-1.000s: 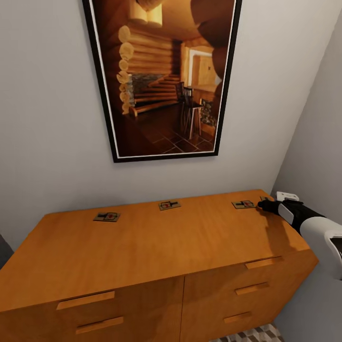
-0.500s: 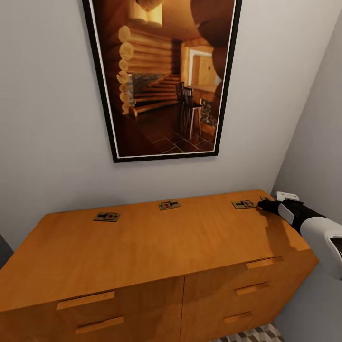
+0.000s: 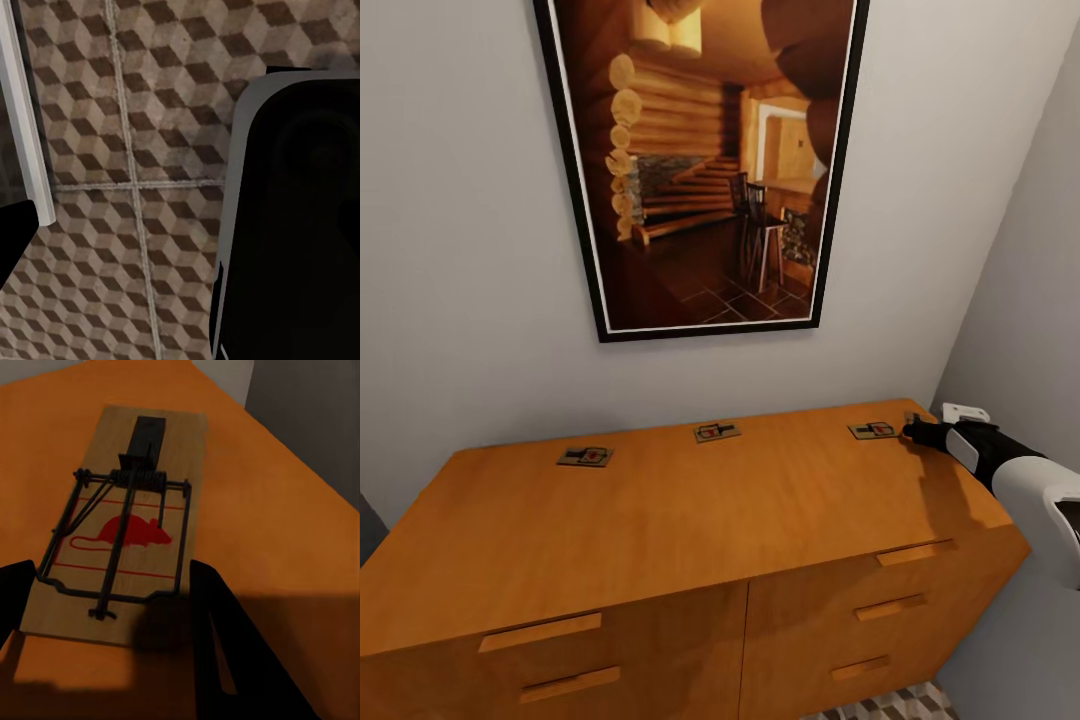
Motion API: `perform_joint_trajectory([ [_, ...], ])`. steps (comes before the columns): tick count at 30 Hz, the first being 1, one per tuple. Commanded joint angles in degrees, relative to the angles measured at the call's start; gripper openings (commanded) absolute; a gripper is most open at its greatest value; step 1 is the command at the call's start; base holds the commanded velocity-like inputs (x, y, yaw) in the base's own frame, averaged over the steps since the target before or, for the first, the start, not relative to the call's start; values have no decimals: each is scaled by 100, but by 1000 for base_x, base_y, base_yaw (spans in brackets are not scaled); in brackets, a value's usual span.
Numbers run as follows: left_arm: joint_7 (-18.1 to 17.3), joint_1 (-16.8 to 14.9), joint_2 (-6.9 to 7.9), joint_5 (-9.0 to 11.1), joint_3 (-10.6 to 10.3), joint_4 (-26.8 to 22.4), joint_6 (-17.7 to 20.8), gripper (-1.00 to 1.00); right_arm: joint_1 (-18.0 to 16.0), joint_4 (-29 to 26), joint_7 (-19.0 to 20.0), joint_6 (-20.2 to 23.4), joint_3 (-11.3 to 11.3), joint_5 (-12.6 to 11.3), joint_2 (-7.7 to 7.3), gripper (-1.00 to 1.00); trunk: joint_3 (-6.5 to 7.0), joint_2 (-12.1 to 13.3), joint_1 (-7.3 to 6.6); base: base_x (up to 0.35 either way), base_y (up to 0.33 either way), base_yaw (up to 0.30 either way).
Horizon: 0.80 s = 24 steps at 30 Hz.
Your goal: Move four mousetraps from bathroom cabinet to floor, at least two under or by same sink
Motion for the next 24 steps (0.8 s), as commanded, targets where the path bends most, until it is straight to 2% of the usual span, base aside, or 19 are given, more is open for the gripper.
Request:
perform_joint_trajectory([
  [1,3,-10,0,6,11,24,-44,100,3,220,5,31,77,-90,-3,-100,-7,-2,0,0,0,0],
  [18,3,-10,0,7,11,24,-45,100,3,221,5,31,72,-90,-3,-100,-7,-2,0,0,0,0],
  [19,3,-10,-8,1,11,24,-47,100,3,-171,-32,107,122,-81,-19,-100,-7,-2,0,0,0,0],
  [24,3,-10,-9,1,11,24,-47,100,3,-646,-50,504,124,-81,-21,-100,-7,-2,0,0,0,0],
])
